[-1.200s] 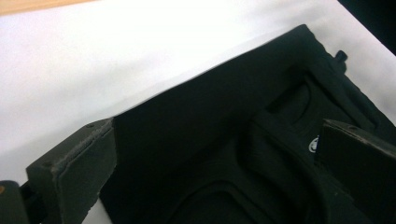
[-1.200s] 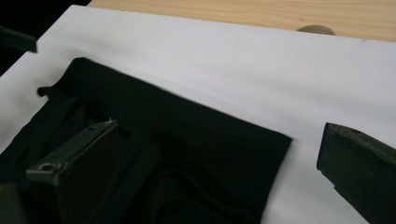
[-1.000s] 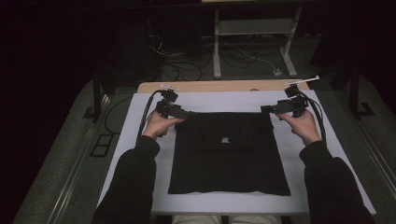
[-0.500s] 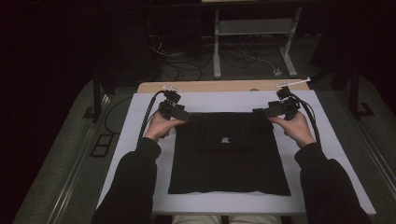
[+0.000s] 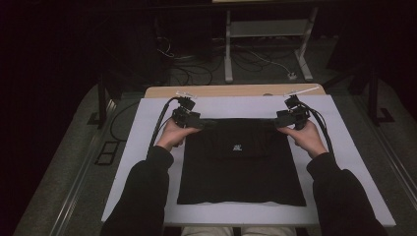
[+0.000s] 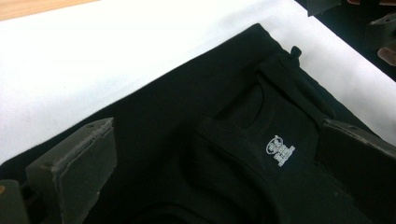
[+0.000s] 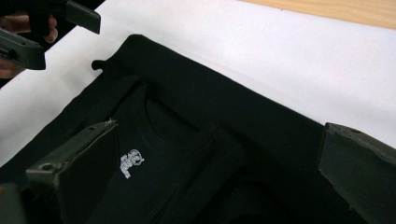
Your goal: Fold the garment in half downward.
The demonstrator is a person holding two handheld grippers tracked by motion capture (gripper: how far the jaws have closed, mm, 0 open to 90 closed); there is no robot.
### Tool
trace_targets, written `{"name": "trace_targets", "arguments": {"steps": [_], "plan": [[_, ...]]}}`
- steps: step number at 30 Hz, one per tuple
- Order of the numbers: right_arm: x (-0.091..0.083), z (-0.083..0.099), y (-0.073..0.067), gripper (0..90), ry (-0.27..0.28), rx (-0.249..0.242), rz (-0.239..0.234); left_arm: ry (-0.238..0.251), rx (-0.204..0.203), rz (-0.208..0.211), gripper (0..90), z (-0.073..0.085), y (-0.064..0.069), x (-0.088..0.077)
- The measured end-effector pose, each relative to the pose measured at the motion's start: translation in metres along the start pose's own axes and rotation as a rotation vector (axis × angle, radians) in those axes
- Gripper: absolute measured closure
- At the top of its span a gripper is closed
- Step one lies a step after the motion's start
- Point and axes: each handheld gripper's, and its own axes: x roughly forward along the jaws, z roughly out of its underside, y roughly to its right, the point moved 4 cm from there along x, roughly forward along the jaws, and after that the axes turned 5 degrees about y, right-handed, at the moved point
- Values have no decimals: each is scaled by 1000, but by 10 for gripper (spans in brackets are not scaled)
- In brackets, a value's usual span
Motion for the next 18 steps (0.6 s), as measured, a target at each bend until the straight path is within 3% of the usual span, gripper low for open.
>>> {"name": "trace_targets", "arguments": {"steps": [12, 18], "plan": [[17, 7, -2, 2, -37, 0, -15, -40, 5, 22, 0, 8, 0, 17], [22, 8, -1, 120, -33, -3, -29, -43, -20, 50, 30, 12, -1, 25]]}}
